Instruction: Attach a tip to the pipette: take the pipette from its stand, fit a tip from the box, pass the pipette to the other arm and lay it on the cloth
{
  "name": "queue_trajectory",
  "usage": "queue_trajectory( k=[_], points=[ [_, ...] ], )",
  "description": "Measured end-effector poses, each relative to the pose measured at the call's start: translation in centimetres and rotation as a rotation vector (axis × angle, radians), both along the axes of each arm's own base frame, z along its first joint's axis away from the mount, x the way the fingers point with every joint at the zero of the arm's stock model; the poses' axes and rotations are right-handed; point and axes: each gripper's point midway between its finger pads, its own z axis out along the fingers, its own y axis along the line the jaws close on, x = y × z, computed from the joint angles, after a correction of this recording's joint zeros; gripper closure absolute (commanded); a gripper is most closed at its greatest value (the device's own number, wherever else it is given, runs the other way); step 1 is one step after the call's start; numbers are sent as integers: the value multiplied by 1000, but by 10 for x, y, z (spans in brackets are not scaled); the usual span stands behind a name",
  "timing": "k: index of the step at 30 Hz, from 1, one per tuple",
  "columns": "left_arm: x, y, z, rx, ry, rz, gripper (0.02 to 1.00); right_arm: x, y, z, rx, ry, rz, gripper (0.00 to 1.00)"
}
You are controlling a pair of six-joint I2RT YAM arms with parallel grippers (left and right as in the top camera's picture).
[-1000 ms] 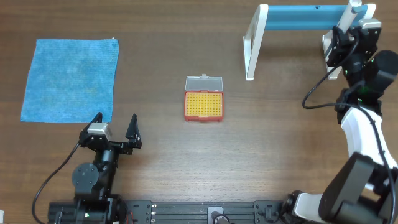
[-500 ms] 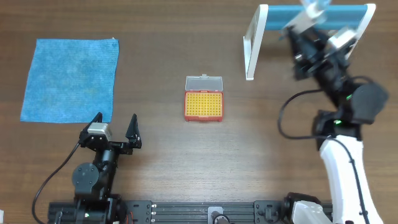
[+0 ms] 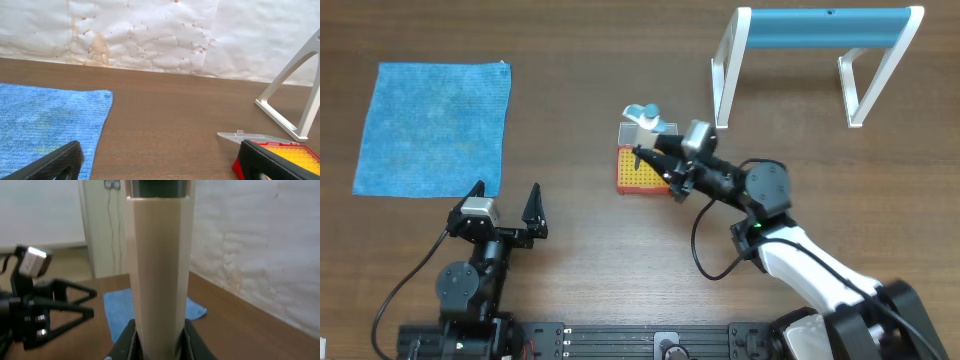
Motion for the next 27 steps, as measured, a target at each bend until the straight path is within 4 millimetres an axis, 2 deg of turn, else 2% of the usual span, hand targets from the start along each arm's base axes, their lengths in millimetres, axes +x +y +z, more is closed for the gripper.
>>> queue_trajectory(
  k=[5, 9, 19, 27],
  points=[
    [0, 0, 0, 0, 0, 0, 20, 8, 9, -36, -83, -29, 0, 925],
    [0, 0, 0, 0, 0, 0, 20, 11, 10, -52, -136, -71, -6, 923],
    [0, 0, 0, 0, 0, 0, 20, 22, 8, -73, -194, -94, -50, 923],
    [0, 0, 0, 0, 0, 0, 20, 29, 3, -69, -176, -72, -68, 923]
  ],
)
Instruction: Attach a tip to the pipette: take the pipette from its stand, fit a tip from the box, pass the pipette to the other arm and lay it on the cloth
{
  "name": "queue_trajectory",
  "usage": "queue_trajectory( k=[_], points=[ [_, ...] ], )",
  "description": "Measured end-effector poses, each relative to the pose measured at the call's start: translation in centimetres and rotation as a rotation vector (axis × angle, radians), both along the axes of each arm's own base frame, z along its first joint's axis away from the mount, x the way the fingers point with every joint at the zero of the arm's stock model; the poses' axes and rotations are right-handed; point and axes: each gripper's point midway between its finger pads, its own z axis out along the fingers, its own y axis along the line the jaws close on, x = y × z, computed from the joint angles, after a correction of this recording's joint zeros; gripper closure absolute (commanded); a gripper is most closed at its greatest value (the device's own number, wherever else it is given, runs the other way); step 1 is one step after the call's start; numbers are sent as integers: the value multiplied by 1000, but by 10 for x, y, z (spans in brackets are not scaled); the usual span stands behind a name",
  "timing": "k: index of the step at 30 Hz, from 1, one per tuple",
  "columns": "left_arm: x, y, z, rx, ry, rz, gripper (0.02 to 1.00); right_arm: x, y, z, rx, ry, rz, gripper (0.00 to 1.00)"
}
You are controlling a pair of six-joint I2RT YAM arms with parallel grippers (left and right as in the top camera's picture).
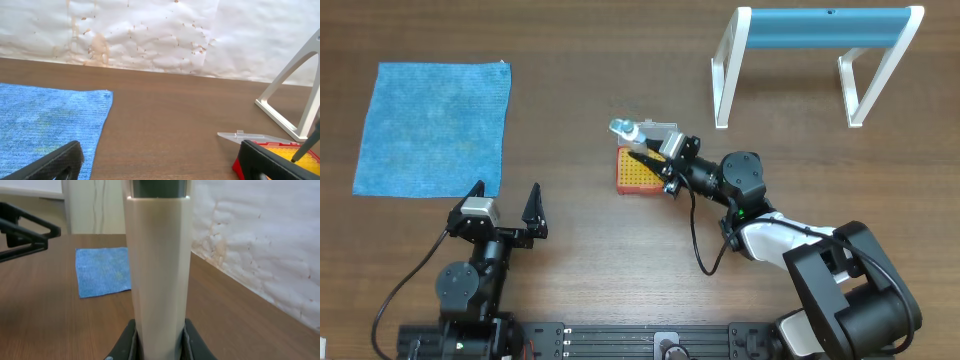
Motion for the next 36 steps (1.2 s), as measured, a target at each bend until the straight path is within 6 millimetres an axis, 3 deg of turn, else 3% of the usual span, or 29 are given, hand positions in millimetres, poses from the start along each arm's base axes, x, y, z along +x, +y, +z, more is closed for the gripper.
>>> queue_trajectory(
  k=[36],
  points=[
    [0, 0, 0, 0, 0, 0, 20, 15, -5, -9, 39, 120, -67, 923]
  ],
)
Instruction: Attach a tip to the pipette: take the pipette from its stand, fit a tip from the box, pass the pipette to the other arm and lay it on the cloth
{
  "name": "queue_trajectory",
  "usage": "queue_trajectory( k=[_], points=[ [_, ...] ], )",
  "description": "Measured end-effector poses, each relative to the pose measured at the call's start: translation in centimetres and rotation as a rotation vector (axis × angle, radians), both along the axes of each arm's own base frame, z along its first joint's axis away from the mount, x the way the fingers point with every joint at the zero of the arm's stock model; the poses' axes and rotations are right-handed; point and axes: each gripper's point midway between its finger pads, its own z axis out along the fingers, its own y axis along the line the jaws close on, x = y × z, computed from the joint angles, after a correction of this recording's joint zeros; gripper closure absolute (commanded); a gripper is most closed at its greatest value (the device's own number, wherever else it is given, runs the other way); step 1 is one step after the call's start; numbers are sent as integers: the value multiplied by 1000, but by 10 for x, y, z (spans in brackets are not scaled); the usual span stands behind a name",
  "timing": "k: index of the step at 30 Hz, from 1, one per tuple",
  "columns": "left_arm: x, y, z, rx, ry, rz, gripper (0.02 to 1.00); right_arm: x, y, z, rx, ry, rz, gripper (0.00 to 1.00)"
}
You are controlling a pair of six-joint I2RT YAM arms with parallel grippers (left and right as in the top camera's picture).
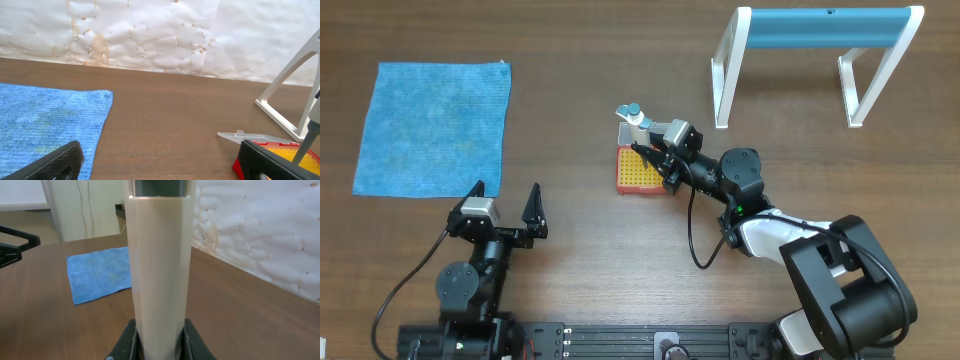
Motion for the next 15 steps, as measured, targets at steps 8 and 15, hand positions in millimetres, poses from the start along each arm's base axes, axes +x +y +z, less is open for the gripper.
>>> queue_trajectory(
  k=[8, 15],
  points=[
    [0, 0, 0, 0, 0, 0, 18, 0, 0, 1, 3, 0, 0, 923],
    [0, 0, 0, 0, 0, 0, 20, 0, 0, 1, 4, -2, 0, 923]
  ],
)
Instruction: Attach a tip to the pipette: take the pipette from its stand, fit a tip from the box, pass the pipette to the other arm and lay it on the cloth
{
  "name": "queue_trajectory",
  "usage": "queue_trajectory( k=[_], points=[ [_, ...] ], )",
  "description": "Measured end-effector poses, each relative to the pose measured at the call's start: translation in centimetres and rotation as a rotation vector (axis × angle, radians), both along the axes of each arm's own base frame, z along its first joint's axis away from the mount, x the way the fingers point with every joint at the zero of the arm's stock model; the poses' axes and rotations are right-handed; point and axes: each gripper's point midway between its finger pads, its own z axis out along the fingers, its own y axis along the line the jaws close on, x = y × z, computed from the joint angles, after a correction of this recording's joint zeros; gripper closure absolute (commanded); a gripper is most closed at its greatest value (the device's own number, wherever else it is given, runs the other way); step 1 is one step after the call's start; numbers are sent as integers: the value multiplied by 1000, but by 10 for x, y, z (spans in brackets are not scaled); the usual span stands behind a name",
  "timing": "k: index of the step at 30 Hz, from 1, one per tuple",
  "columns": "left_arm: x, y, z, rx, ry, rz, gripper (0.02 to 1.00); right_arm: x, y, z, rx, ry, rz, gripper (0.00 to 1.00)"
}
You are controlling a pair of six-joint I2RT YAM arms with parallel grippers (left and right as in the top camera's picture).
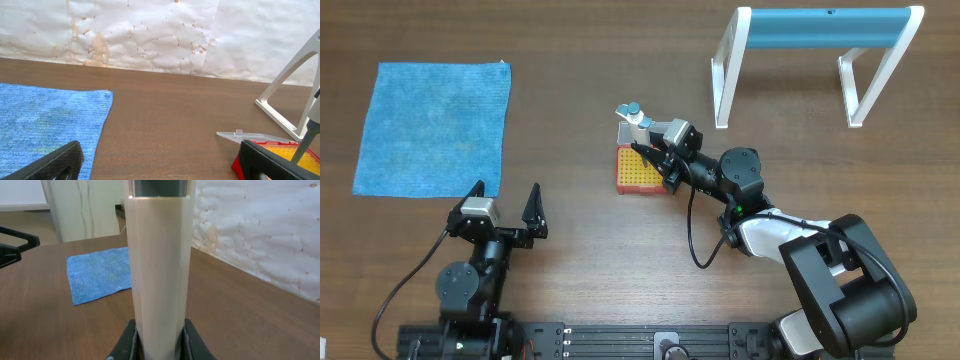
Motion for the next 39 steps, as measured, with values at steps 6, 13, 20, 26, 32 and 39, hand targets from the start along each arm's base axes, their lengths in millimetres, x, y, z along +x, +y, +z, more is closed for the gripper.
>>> queue_trajectory(
  k=[6, 13, 20, 26, 32, 39],
  points=[
    [0, 0, 0, 0, 0, 0, 20, 0, 0, 0, 2, 4, 1, 923],
    [0, 0, 0, 0, 0, 0, 20, 0, 0, 0, 5, 10, 1, 925],
    [0, 0, 0, 0, 0, 0, 20, -1, 0, 3, 6, 8, 4, 923],
    [0, 0, 0, 0, 0, 0, 20, -3, 0, -1, -3, 31, 8, 923],
    [0, 0, 0, 0, 0, 0, 20, -3, 0, -4, -8, 42, 8, 923],
    [0, 0, 0, 0, 0, 0, 20, -3, 0, -4, -8, 43, 7, 921]
  ],
)
